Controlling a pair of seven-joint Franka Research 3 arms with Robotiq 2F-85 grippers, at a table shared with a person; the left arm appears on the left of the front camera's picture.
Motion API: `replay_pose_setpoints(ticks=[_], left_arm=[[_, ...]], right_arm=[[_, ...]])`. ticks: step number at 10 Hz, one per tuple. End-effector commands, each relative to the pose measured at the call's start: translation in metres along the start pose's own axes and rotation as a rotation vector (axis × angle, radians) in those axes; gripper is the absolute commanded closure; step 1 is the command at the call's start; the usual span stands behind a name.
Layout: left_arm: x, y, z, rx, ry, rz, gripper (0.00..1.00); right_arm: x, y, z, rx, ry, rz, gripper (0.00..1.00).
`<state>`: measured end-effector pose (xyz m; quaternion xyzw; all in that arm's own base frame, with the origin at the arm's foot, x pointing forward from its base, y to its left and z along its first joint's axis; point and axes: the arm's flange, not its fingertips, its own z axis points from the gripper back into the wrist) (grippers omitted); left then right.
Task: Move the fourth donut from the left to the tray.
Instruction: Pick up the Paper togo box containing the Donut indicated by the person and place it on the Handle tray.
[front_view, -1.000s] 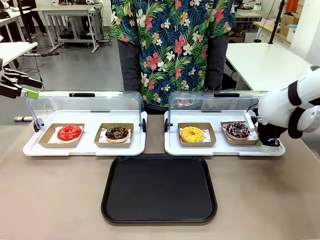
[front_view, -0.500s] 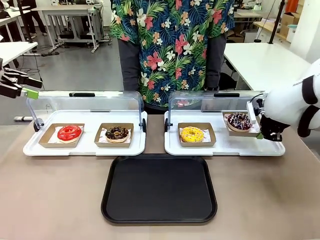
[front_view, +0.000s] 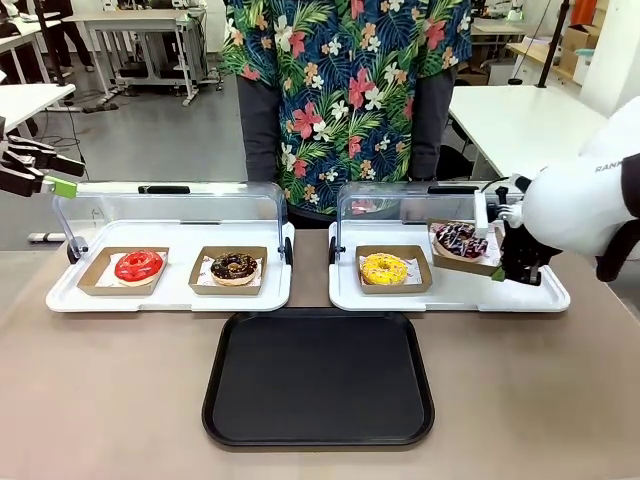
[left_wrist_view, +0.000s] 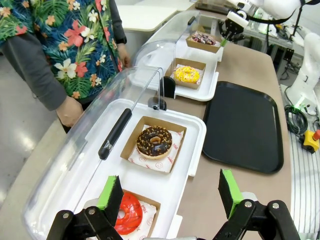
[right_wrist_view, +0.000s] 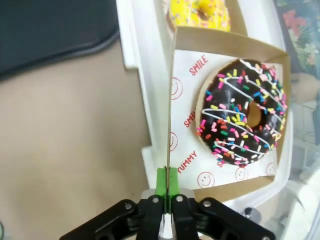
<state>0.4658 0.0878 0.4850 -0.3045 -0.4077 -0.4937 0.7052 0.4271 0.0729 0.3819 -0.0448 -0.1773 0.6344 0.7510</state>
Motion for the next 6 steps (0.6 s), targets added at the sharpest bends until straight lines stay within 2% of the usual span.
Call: replay_pose_setpoints(ticks=[1, 4, 5, 6], left_arm=[[0.002, 0.000, 0.001, -0.005, 0.005, -0.003, 0.00], [0.002, 0.000, 0.001, -0.005, 0.005, -0.003, 0.00], [0.002, 0.000, 0.001, -0.005, 0.005, -0.003, 0.00], [0.002, 0.000, 0.001, -0.005, 0.005, -0.003, 0.00]], right_arm=[[0.018, 0.042, -0.002, 0.041, 0.016, -0.010, 0.98], [0.034, 0.073, -0.015, 0.048, 0.002, 0.050, 0.98], [0.031, 0.076, -0.012, 0.042, -0.051, 0.068, 0.98], [0.050, 0.029, -0.016, 0.073, -0.001, 0.043, 0.98]])
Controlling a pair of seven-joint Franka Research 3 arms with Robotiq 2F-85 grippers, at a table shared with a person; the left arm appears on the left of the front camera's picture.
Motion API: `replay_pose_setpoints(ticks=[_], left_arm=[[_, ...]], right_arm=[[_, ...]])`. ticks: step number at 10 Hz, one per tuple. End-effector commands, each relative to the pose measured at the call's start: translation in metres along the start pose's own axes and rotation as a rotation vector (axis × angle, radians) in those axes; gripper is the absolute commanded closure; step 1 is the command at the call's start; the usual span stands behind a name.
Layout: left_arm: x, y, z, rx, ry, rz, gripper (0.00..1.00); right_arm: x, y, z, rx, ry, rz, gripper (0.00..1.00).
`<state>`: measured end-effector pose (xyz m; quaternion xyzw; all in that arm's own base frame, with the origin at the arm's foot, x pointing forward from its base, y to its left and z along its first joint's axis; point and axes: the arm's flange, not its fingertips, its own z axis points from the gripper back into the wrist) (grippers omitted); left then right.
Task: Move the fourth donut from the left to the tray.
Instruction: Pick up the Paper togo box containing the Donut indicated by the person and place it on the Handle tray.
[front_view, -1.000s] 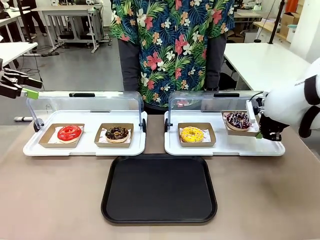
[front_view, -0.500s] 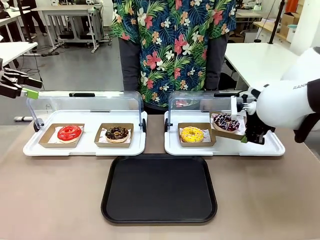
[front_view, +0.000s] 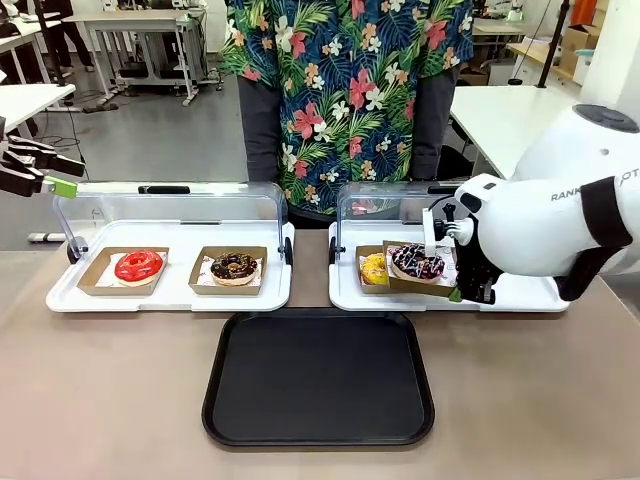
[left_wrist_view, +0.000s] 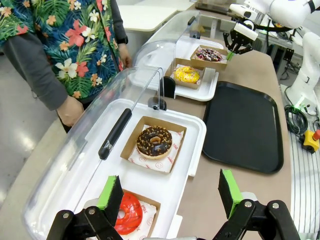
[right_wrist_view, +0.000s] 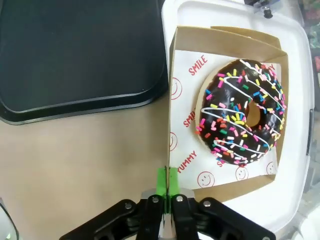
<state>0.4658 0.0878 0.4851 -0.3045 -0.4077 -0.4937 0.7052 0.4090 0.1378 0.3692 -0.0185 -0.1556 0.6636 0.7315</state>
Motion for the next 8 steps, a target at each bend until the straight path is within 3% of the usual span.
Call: replay_pose_setpoints(ticks=[1, 4, 6, 8], left_arm=[[0.002, 0.000, 0.001, -0.005, 0.005, -0.003, 0.00], [0.002, 0.000, 0.001, -0.005, 0.005, -0.003, 0.00], [0.002, 0.000, 0.001, -0.005, 0.005, -0.003, 0.00], [0.002, 0.000, 0.001, -0.005, 0.005, -0.003, 0.00]], right_arm=[[-0.008, -0.003, 0.001, -0.003, 0.008, -0.018, 0.98], [-0.005, -0.002, 0.000, 0.002, 0.001, -0.012, 0.98], [0.031, 0.040, 0.012, -0.079, 0.014, -0.020, 0.98], [0.059, 0.068, 0.007, -0.079, 0.033, -0.011, 0.98]])
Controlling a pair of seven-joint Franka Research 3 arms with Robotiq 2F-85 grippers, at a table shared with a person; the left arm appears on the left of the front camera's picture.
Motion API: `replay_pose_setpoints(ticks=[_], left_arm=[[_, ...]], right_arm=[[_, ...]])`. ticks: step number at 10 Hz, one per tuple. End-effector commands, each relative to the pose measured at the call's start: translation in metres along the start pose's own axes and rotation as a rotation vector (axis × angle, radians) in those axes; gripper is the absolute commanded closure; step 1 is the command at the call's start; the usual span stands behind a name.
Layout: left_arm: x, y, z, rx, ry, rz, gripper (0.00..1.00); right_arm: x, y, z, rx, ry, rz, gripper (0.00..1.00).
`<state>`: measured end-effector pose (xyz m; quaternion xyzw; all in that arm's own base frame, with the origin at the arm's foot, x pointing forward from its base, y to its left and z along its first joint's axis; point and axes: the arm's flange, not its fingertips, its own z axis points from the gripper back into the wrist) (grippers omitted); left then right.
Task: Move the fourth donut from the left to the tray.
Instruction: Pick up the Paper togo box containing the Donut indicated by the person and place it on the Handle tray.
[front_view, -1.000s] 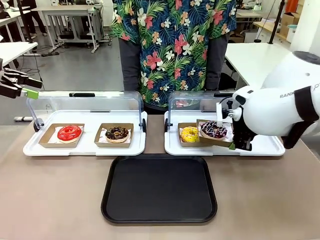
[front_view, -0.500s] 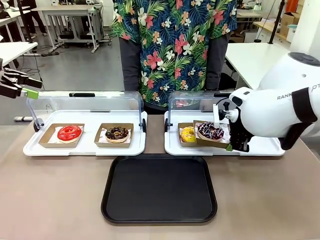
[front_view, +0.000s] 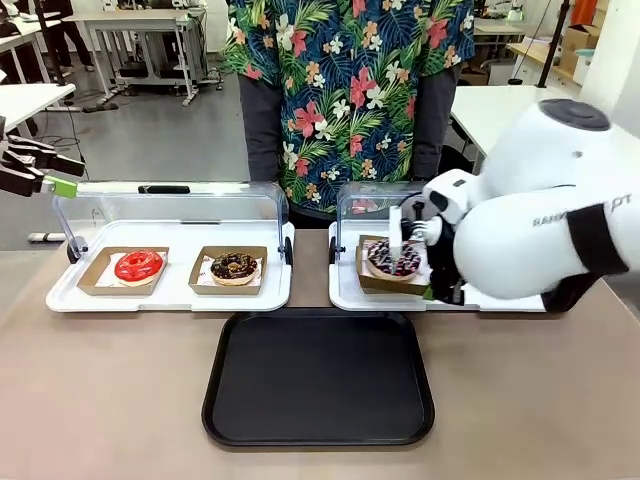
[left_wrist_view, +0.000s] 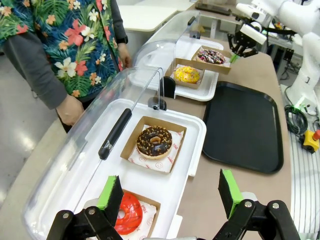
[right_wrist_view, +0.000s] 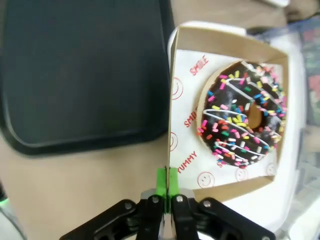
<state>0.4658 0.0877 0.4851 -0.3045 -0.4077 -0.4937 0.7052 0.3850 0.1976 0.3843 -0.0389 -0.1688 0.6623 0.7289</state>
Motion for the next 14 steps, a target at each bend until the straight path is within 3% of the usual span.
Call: replay_pose_setpoints(ticks=[1, 7, 11, 14], left_arm=[[0.002, 0.000, 0.001, -0.004, 0.005, -0.003, 0.00], [0.002, 0.000, 0.001, -0.004, 0.005, -0.003, 0.00], [0.002, 0.000, 0.001, -0.004, 0.005, -0.003, 0.00], [0.002, 0.000, 0.001, -0.004, 0.005, -0.003, 0.00]], right_arm=[[0.017, 0.060, -0.006, -0.021, 0.037, -0.020, 0.98], [0.062, 0.141, -0.041, 0.069, 0.038, 0.032, 0.98], [0.067, 0.174, -0.051, 0.086, 0.024, 0.070, 0.98], [0.068, 0.178, -0.057, 0.116, 0.044, 0.085, 0.98]])
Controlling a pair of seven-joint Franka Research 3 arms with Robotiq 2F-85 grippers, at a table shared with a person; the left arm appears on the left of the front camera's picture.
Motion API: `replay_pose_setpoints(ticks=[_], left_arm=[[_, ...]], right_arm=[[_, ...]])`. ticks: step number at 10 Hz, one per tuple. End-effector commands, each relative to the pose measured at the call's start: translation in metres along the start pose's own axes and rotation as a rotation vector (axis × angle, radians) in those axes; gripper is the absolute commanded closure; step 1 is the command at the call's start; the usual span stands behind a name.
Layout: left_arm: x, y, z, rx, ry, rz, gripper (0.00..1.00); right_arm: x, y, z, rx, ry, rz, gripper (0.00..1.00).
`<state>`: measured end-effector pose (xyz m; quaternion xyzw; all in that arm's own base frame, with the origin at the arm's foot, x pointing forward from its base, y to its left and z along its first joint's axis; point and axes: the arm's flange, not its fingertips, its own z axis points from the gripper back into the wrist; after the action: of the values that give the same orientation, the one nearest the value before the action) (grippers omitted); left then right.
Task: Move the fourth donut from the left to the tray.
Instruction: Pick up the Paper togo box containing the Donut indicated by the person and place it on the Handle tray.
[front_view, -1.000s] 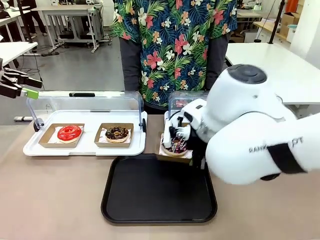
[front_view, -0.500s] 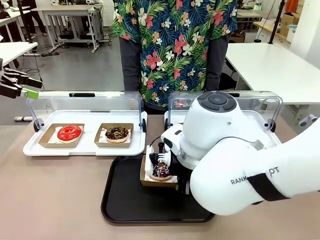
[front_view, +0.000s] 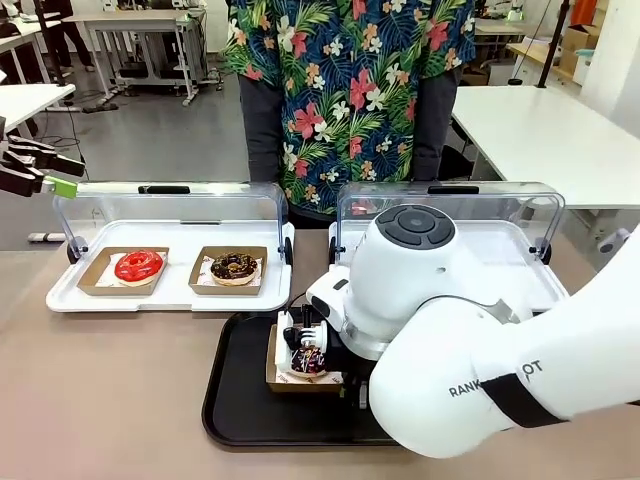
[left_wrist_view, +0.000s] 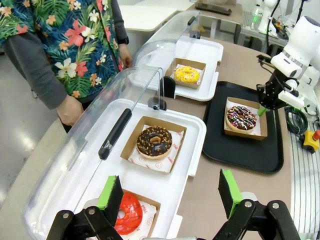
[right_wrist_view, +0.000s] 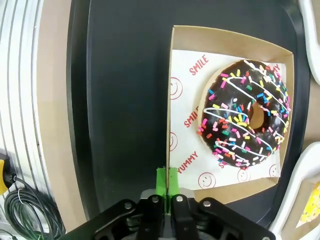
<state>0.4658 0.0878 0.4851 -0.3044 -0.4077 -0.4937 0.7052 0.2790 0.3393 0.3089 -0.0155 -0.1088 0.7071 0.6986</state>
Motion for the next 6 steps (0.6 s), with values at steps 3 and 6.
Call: replay_pose_setpoints(ticks=[3, 6], left_arm=[[0.0017, 0.0000, 0.0010, -0.005, 0.005, -0.003, 0.00], [0.0017, 0.0000, 0.0010, -0.005, 0.005, -0.003, 0.00]], right_arm=[[-0.0450, 0.0392, -0.0062, 0.018, 0.015, -0.019, 0.98], [-0.0464, 0.0359, -0.0062, 0.028, 0.011, -0.016, 0.98]])
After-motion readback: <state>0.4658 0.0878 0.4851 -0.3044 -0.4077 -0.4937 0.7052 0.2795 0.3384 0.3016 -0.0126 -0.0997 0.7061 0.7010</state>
